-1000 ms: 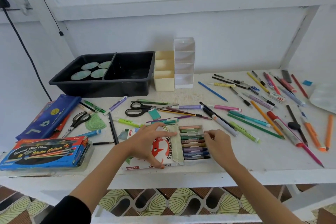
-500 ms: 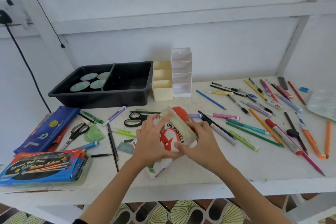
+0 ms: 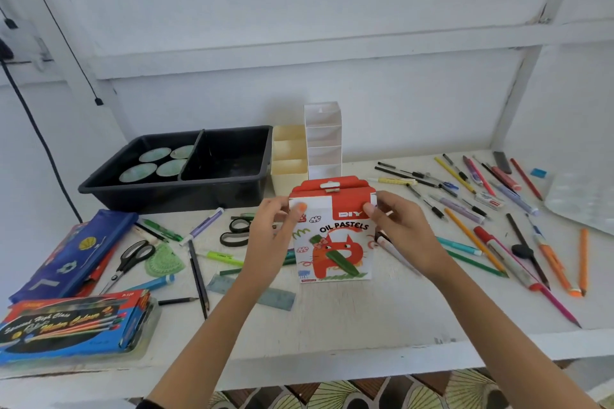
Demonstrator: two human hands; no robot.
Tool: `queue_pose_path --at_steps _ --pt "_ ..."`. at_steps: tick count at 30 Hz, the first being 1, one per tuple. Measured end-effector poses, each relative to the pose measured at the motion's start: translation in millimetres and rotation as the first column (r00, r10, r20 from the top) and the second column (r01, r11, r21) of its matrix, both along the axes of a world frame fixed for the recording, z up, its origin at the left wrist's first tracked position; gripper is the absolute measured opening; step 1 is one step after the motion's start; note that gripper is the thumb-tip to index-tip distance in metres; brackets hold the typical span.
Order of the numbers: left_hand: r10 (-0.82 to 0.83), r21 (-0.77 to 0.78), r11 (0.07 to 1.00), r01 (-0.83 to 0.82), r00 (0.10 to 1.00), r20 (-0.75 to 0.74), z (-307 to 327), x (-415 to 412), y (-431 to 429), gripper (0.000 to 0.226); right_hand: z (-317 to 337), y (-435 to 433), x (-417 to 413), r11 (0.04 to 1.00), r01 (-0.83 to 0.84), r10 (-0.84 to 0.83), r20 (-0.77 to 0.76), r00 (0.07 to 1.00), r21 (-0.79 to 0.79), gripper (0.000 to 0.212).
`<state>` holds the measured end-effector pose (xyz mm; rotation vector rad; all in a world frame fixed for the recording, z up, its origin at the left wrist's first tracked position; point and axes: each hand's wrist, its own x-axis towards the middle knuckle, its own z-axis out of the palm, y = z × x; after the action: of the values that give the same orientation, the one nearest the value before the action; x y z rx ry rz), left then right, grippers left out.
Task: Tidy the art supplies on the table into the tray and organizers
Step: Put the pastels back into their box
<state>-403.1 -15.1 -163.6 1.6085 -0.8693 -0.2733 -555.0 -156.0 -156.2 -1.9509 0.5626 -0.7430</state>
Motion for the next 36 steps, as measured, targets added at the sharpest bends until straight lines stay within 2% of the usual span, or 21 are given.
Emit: queue_pose_path --at_steps 3,6,8,11,14,16,18,21,24,27,32,36 --pt "-0.012 -0.005 1.000 0.012 0.999 -0.041 3 -2 -1 0.010 -5 2 -2 0.998 0.007 -0.014 0.095 0.995 0.066 0.028" --pt "-0.061 -0.045 0.997 0.058 0.997 -0.057 7 -3 0 0.020 -5 4 -3 0.996 0.046 -0.039 0.093 0.995 -0.076 0.024" --pt "-0.079 -0.042 0.996 0.078 0.997 -0.021 7 -3 0 0.018 -7 3 -2 0.987 0.072 -0.060 0.088 0.994 -0.145 0.018" --pt "-0.035 0.039 0.999 0.032 0.995 0.098 4 0 -2 0.011 -13 1 -1 0.982 0.115 -0.101 0.097 0.990 -0.152 0.020" --pt "-0.024 0.075 0.997 0.020 0.998 0.053 0 1 -5 0.013 -19 3 0 0.985 0.115 -0.104 0.092 0.990 -0.126 0.023" --pt "-0.045 0.053 0.998 0.046 0.999 -0.022 -2 1 -7 0.010 -24 8 -1 0.993 0.093 -0.083 0.125 0.989 -0.077 0.028" --pt "-0.052 0.006 0.999 0.052 0.996 -0.071 -4 -1 -8 0.009 -31 13 -2 0.997 0.075 -0.072 0.158 0.985 -0.009 0.043" --pt "-0.056 -0.110 0.993 0.036 0.981 -0.184 -18 -9 -8 0.031 -47 20 -4 0.992 0.120 -0.123 0.093 0.988 0.029 0.055" --pt "-0.008 -0.106 0.994 -0.020 0.966 -0.259 -50 -20 -3 0.041 -70 25 -6 0.978 0.168 -0.173 0.031 0.984 0.123 0.039" --pt "0.032 -0.044 0.998 -0.044 0.969 -0.243 -75 -25 1 0.042 -80 23 -7 0.952 0.174 -0.187 0.028 0.982 0.253 0.026" --pt "0.053 -0.050 0.996 -0.070 0.958 -0.281 -64 -19 -14 0.041 -70 13 4 0.917 0.244 -0.278 0.069 0.958 0.317 0.026" --pt "0.002 -0.103 0.994 -0.022 0.982 -0.188 -31 -9 -45 0.042 -52 -12 16 0.885 0.323 -0.382 0.127 0.915 0.335 0.027"
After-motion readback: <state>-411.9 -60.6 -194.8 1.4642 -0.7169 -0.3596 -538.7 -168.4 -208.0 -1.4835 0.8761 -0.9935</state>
